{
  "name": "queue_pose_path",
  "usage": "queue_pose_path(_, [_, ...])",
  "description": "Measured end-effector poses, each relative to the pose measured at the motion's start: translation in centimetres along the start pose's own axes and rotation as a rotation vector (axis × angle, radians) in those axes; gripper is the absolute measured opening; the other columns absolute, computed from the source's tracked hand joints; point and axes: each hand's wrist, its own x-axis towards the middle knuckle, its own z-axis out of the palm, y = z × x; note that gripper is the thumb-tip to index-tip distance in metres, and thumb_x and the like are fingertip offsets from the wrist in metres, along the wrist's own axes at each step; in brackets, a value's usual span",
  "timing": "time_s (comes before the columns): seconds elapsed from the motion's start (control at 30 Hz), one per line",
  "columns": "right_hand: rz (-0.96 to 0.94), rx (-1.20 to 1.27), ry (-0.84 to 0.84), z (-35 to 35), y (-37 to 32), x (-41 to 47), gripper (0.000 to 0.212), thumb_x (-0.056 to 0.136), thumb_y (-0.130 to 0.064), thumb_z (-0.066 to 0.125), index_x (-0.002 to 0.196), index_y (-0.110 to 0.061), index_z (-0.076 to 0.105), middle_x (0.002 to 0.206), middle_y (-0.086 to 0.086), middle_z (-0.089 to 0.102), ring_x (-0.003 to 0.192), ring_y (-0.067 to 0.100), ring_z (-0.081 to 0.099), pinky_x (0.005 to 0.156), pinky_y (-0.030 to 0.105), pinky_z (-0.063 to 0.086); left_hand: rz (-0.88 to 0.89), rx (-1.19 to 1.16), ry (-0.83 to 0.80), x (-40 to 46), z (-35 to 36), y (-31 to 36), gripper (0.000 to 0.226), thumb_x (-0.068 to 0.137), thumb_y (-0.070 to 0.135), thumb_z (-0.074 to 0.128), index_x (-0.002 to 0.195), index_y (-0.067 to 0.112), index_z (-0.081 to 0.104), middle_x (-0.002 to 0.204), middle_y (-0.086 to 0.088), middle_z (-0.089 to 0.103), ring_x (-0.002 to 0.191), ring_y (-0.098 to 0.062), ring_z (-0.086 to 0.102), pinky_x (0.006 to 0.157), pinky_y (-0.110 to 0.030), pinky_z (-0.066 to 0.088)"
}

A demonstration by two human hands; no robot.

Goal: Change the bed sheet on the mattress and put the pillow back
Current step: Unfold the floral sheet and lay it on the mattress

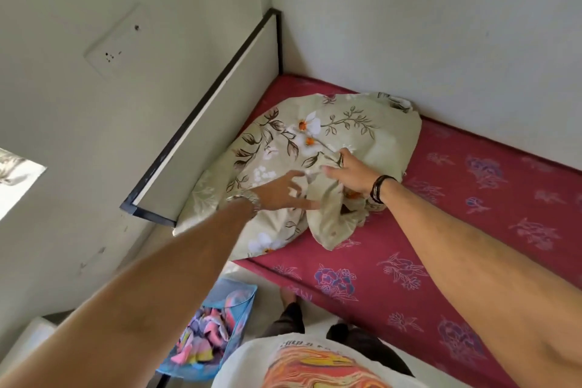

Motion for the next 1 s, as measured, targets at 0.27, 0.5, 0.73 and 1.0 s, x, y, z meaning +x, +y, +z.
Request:
queue_pose_path(0.27, [-0.104,0.023,0.25,-5.1,3.7,-5.1,0.083,0.074,-0.079,0.07,0.14,-0.039,0.042,0.127,-0.011,0.057,0.107,0.012,0.06,0.094,0.032,0.048,0.156,-0.296,0.297,2.4,4.0,8.9,0.041,0.087,0.016,0.073,0.125,0.018,0.057,0.102,0.0,0.068,0.084,-0.012,0.068,0.066,-0.03,0.059])
queue_pose_path(0.5, [0.056,-0.331,0.235,-9.4,12.9,-8.5,0.041,0.09,-0.051,0.067,0.125,-0.03,0.065,0.115,0.001,0.072,0.109,0.028,0.068,0.081,0.033,0.048,0.06,-0.237,0.722,1.8,5.2,10.6,0.028,0.104,0.027,0.054,0.086,0.006,0.061,0.067,0.001,0.051,0.055,-0.014,0.045,0.05,-0.027,0.04])
queue_pose_path(0.73, [-0.224,-0.009,0.724,-13.5,14.4,-13.3,0.049,0.093,-0.044,0.069,0.13,-0.02,0.047,0.125,0.004,0.054,0.108,0.023,0.055,0.075,0.038,0.051,0.214,-0.988,0.638,-0.3,14.0,23.4,0.072,0.101,0.017,0.059,0.158,0.027,0.017,0.128,-0.023,0.06,0.081,-0.03,0.074,0.077,-0.057,0.062])
queue_pose_path(1.0, [-0.131,0.226,0.248,-9.5,20.8,-16.8,0.055,0.087,-0.055,0.074,0.119,-0.016,0.053,0.113,-0.001,0.061,0.106,0.018,0.056,0.085,0.031,0.048,0.521,-1.181,0.336,-5.6,19.5,35.7,0.037,0.105,0.005,0.049,0.141,0.003,0.054,0.101,-0.017,0.073,0.101,-0.038,0.069,0.096,-0.051,0.057])
